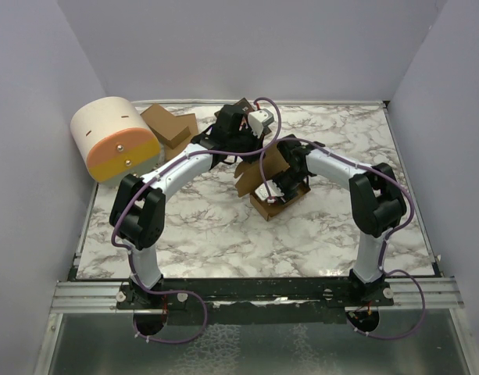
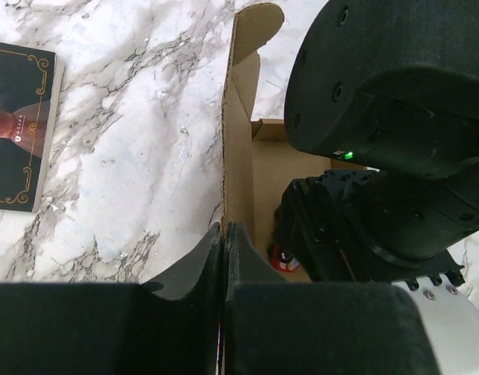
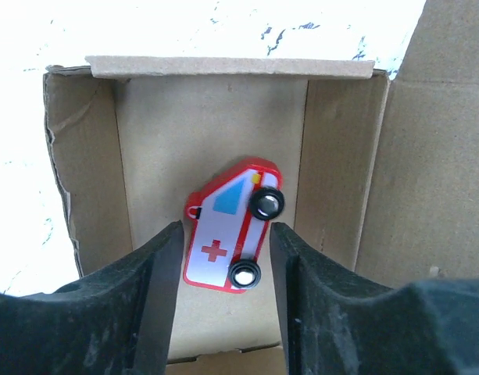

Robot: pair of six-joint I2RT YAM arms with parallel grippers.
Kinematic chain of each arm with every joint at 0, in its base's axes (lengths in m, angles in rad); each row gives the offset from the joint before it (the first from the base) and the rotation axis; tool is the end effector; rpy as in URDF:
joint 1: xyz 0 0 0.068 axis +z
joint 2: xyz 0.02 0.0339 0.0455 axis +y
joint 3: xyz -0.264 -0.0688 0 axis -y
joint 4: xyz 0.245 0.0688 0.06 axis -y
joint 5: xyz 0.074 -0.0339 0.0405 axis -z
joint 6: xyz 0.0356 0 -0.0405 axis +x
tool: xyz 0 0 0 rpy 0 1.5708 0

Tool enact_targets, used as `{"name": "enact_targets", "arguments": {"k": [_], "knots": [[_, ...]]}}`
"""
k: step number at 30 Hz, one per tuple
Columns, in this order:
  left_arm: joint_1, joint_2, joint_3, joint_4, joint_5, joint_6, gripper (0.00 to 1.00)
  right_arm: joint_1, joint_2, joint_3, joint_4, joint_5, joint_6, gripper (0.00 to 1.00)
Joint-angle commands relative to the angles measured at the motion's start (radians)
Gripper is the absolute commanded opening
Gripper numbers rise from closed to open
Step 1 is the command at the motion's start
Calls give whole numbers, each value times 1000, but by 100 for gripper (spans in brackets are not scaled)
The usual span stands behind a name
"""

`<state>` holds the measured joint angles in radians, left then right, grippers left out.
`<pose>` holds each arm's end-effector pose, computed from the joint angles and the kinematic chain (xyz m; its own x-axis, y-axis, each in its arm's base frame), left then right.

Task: Fold the paper box

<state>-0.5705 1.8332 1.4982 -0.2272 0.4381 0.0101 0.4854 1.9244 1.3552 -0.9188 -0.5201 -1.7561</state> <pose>0.3533 -0.2446 0.2879 -0.4406 0.2936 -0.8483 0.7956 0.5654 -0.2176 0.3091 0.1831 0.1751 0.5961 -0.6499 -0.4715 -0.7851 -0.5949 -0.1725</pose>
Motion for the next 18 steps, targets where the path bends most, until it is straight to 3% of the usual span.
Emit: {"name": "enact_targets", "arguments": {"k": [1,18], "knots": [[-2,9,29,3,25,5,3,10,7,16,9,10,-5,50],[-2,2,25,-2,11,16,3,10,-154,2,14,-43,29,52]]}}
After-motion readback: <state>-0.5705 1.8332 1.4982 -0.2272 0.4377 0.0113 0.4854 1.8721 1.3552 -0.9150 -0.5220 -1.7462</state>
